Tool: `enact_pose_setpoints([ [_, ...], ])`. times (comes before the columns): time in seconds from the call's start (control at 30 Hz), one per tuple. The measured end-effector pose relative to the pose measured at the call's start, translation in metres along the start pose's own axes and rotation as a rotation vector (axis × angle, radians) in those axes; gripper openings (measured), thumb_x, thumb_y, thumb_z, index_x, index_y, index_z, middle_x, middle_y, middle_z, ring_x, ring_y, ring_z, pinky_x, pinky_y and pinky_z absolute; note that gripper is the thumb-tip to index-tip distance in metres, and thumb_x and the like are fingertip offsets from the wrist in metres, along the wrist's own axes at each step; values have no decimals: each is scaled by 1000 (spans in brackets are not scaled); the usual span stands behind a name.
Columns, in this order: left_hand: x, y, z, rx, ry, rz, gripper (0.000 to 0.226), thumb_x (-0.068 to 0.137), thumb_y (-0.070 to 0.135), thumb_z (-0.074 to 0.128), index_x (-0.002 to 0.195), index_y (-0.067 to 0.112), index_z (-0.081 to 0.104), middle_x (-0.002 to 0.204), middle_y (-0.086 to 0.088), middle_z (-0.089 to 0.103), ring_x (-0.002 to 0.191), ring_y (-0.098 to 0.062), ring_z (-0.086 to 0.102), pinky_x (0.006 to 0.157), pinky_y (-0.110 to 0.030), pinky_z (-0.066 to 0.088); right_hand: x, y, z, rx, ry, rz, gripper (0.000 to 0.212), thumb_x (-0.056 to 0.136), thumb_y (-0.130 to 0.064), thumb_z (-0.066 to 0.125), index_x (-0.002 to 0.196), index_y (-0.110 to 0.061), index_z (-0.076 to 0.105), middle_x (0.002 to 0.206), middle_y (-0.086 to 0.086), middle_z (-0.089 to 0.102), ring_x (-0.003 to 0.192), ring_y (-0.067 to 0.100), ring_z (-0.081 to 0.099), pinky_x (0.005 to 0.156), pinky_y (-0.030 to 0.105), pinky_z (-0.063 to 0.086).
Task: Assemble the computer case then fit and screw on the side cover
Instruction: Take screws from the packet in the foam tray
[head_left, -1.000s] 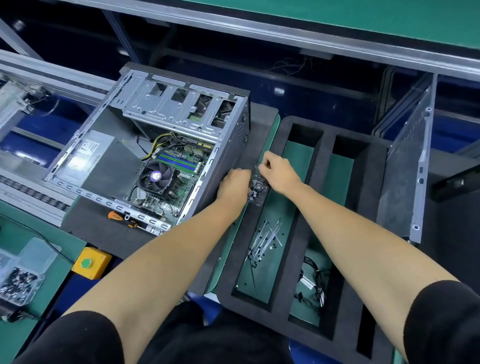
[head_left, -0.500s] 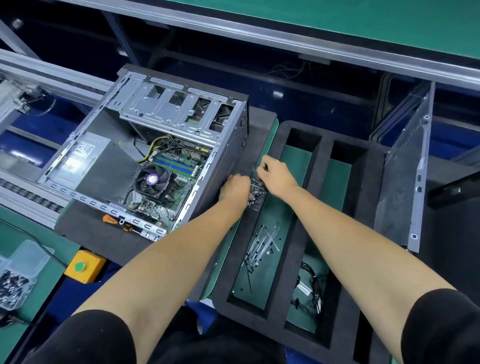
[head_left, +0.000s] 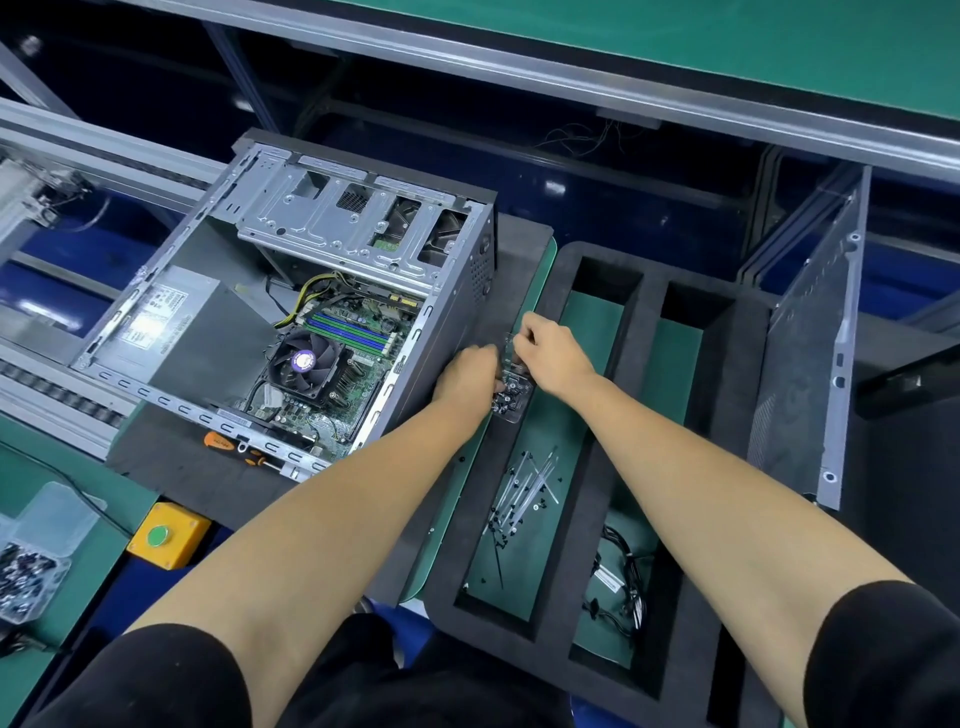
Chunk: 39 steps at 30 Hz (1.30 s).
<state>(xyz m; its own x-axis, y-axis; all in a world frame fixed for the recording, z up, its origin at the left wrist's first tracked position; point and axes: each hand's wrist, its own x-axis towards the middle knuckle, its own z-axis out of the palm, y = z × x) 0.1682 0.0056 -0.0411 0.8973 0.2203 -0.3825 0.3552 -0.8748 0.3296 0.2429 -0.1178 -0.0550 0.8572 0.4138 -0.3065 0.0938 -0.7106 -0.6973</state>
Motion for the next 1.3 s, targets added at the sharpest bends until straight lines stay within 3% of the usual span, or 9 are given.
enact_pose_setpoints([
  [0.17,6,4,-2,64,-121,-28,16,94,9,68,108,2,67,106,-13,69,93,-30,67,81,-41,57,0,0,0,12,-3,14,22,97,-25,45,76,-20,43,83,7,69,64,24,53,59,34,43],
  [0.3,11,11,-1,168,-166,8,16,93,9,68,108,3,64,110,-14,66,90,-30,66,67,-34,48,-1,-2,0,51,4,47,20,97,-25,45,78,-17,45,82,7,70,62,23,53,59,33,44],
  [0.4,13,12,-1,175,-171,-12,16,93,12,70,106,4,65,107,-14,67,80,-28,61,65,-33,47,-2,-3,-1,73,-4,56,21,98,-25,44,80,-14,45,85,9,72,71,30,63,64,43,53],
  [0.5,15,10,-4,109,-197,-70,16,92,16,73,98,3,66,99,-13,66,77,-28,61,71,-36,56,-3,-4,-2,89,-11,66,22,99,-24,44,84,-8,46,89,13,72,87,38,69,74,52,57],
  [0.7,16,-2,-5,-39,-128,-46,8,94,3,61,99,7,66,104,-12,65,87,-27,64,75,-34,53,0,-3,-2,111,-14,63,21,98,-23,44,82,-10,46,88,10,72,81,30,73,74,53,58],
  [0.8,14,-1,-4,-97,-126,16,8,92,10,71,99,9,68,106,-10,67,89,-24,64,82,-34,54,0,-1,-3,144,3,83,21,99,-22,47,79,-13,47,87,12,72,80,31,73,77,56,60],
  [0.9,10,4,-3,-64,-188,59,19,86,17,79,102,12,69,110,-9,63,93,-29,67,85,-39,56,0,0,-3,153,15,99,23,98,-22,48,84,-3,49,89,18,71,87,41,70,77,58,59],
  [1.13,11,14,2,70,-200,80,25,85,20,80,105,10,68,107,-11,65,96,-33,66,82,-38,55,0,-1,-3,120,28,61,25,98,-22,50,75,-13,44,84,16,68,70,25,52,67,42,50],
  [1.3,13,18,3,81,-211,45,16,89,14,73,104,10,68,96,-6,63,80,-26,59,72,-33,48,0,-1,-2,110,25,71,27,99,-22,51,74,-15,41,76,9,57,69,22,47,62,35,39],
])
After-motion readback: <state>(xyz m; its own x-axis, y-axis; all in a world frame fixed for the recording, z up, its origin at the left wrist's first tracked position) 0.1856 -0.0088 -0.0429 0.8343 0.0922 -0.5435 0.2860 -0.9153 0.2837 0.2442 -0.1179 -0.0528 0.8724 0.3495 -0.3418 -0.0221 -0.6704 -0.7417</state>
